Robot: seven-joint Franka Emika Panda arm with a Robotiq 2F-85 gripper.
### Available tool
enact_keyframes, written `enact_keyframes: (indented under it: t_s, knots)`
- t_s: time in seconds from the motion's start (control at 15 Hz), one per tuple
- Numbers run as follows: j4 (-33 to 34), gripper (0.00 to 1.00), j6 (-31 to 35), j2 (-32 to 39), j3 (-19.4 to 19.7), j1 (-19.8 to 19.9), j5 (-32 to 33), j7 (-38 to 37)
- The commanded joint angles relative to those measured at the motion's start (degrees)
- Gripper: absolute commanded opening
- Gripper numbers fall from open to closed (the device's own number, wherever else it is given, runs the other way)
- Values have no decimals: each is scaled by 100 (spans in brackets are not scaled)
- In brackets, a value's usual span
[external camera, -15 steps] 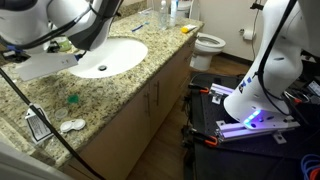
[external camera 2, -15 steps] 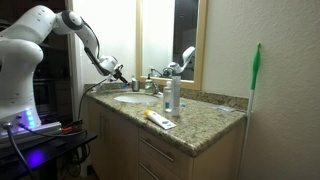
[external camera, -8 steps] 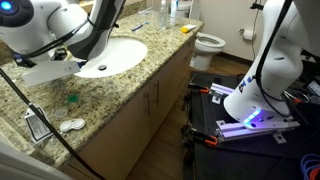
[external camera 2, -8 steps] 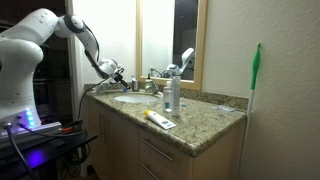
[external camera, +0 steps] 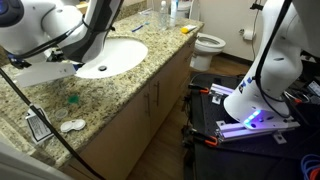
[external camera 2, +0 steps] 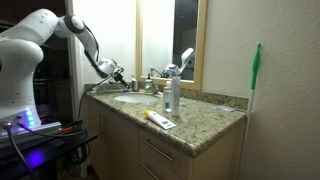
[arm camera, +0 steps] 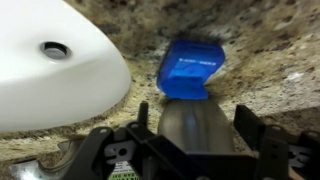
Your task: Put the blue thing on the left side of the sink
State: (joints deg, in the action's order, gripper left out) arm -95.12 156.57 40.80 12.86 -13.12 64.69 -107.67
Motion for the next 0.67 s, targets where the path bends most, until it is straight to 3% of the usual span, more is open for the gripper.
enact_keyframes:
  t_s: [0.0, 0.2, 0.4, 0.53, 0.6]
  knots:
    - [-307, 100, -793, -450, -521, 180, -777, 559]
    - [-692, 100, -1970, -1166, -1009, 371, -2160, 1728]
    - [-864, 100, -3015, -1896, -1136, 363, -3287, 2505]
    - [-1148, 100, -3148, -2520, -1070, 297, -3512, 2685]
    - [-562, 100, -3056, -1823, -963, 181, -3292, 2424]
